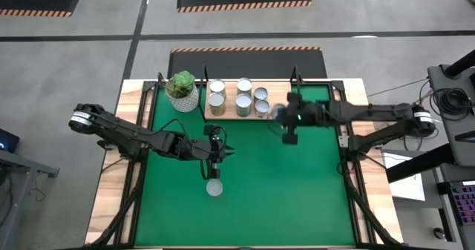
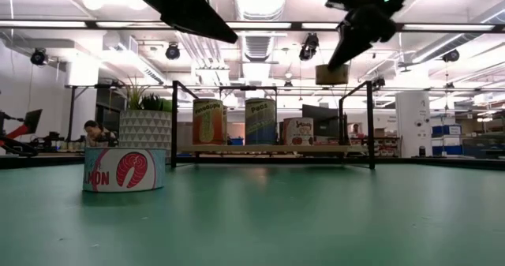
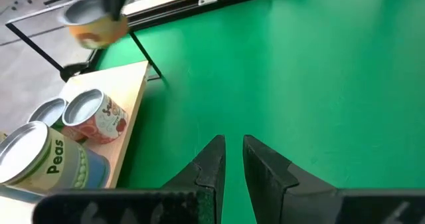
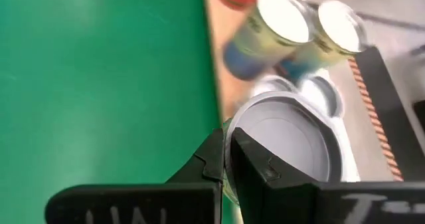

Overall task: Pick and place cans onto a shelf
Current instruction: Put the canned mushrooms on the shelf

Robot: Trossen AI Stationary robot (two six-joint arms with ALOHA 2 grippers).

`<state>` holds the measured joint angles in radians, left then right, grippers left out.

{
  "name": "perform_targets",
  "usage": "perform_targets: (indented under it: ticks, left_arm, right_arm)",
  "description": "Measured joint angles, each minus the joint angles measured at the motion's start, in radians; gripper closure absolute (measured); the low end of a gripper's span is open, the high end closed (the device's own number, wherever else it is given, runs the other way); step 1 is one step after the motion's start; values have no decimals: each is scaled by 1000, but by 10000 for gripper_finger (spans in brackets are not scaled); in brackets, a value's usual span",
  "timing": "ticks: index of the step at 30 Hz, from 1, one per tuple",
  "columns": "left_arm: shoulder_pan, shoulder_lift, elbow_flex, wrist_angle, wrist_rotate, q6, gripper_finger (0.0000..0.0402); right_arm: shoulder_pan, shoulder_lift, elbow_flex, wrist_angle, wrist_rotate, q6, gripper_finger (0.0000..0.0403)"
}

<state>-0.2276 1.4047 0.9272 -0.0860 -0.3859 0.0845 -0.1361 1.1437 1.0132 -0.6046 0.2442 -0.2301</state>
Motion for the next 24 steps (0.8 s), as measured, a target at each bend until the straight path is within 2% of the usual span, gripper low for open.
perform_targets:
  ticks: [4, 10, 16, 24]
  left_arm:
    - [0, 0, 0, 0, 0, 0, 365]
    - [0, 0, 0, -3, 0, 3, 365]
    - [0, 0, 0, -8, 0, 4, 365]
    - [0, 0, 0, -7, -1, 19, 365]
  right_arm:
    - [-146, 71, 82, -102, -44, -45, 394]
    - [-300, 182, 105, -115, -205, -104, 394]
    - [-328, 238, 59, -84, -212, -193, 394]
    - [-327, 250, 21, -32, -219, -243, 394]
